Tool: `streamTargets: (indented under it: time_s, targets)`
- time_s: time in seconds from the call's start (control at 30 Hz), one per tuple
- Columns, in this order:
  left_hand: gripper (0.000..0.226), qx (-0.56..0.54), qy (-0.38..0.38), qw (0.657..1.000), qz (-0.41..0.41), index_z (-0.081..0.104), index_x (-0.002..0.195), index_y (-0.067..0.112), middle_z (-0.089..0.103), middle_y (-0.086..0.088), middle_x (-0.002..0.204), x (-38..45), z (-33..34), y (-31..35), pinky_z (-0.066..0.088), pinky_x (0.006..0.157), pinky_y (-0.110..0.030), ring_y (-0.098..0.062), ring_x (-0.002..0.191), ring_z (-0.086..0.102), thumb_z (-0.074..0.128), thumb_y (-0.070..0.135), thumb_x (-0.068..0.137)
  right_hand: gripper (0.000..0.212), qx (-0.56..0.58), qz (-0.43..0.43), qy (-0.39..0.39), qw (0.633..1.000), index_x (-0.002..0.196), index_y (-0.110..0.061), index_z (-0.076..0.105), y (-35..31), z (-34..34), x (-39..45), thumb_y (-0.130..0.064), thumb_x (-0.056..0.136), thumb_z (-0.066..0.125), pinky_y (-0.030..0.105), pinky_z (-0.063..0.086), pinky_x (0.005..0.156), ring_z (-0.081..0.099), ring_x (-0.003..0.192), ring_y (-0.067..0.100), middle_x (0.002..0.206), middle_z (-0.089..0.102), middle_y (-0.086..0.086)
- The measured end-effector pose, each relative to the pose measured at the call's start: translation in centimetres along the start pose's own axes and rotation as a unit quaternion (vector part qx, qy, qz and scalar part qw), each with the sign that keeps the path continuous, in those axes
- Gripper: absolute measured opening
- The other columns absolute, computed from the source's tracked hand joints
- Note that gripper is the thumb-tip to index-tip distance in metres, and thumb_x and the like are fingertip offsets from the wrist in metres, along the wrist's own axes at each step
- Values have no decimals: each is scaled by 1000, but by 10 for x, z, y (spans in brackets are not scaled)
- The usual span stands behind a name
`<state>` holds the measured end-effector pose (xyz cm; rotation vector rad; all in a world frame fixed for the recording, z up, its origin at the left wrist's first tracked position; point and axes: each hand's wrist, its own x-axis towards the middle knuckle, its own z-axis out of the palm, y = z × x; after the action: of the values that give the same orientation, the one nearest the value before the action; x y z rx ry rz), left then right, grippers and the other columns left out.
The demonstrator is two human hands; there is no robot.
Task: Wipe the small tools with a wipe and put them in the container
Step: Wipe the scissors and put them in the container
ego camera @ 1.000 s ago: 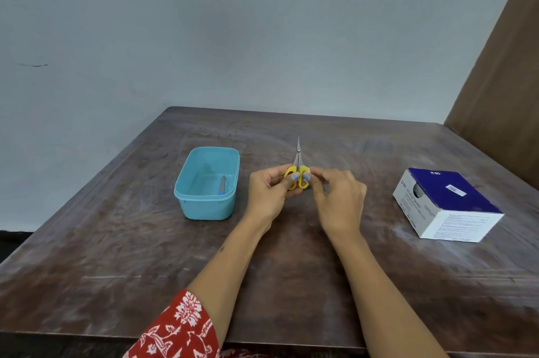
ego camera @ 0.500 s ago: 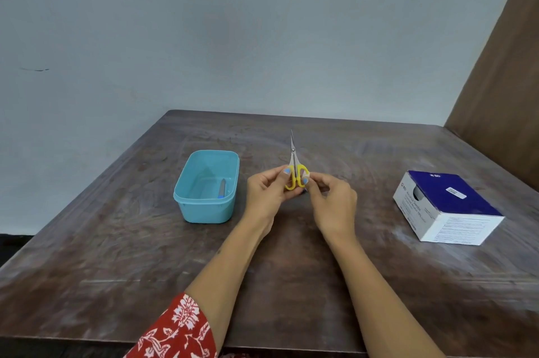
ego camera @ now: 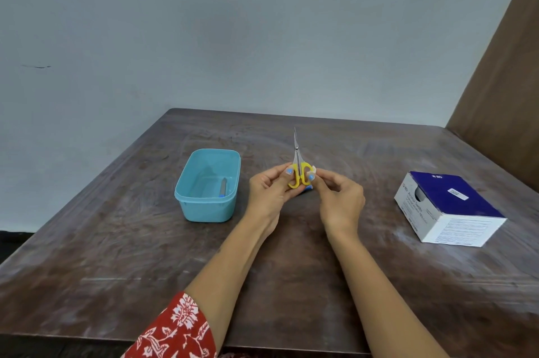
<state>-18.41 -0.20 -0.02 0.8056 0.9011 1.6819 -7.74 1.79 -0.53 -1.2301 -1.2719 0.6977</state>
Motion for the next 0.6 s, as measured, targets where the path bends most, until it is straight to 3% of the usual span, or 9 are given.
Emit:
streamTargets:
  time_s: [0.13,0.23,0.3,0.47,0.6]
  targets:
    - [17,0,3,1000,1,66,99,0,74,-6,82,-1,1,2,59,70,-26,-18,81,70,51,2,92,7,-44,-44,9,998,85,-21,75,-1,0,-2,-23,78,75,18,48,67,60,65,-5,65,63,-18]
    - [18,7,17,1000,-4,66,101,-3,74,-7,80,1,0,2,59,70,-27,-18,78,71,51,2,92,6,-96,-126,35,987,86,-24,74,-3,0,-6,-25,81,72,38,50,78,63,76,9,74,69,-11]
    - [20,17,22,999,-19,65,104,-5,73,-6,78,1,0,2,60,70,-28,-17,75,70,52,3,92,6,-121,-197,51,972,86,-25,74,-3,0,-8,-24,81,70,43,48,77,61,79,16,79,71,-9]
    - [19,27,-10,998,-54,66,100,-2,71,-7,78,-2,3,3,59,69,-27,-14,74,67,49,5,93,15,-197,-272,52,940,90,-26,74,4,4,-6,-25,80,63,32,36,74,59,80,18,78,70,-8]
    - [22,16,-43,996,-76,65,98,-1,71,-2,70,-3,3,6,58,65,-24,-9,67,67,44,4,95,15,-230,-302,69,923,90,-28,74,8,4,-4,-23,80,64,30,31,73,46,79,10,76,66,-9]
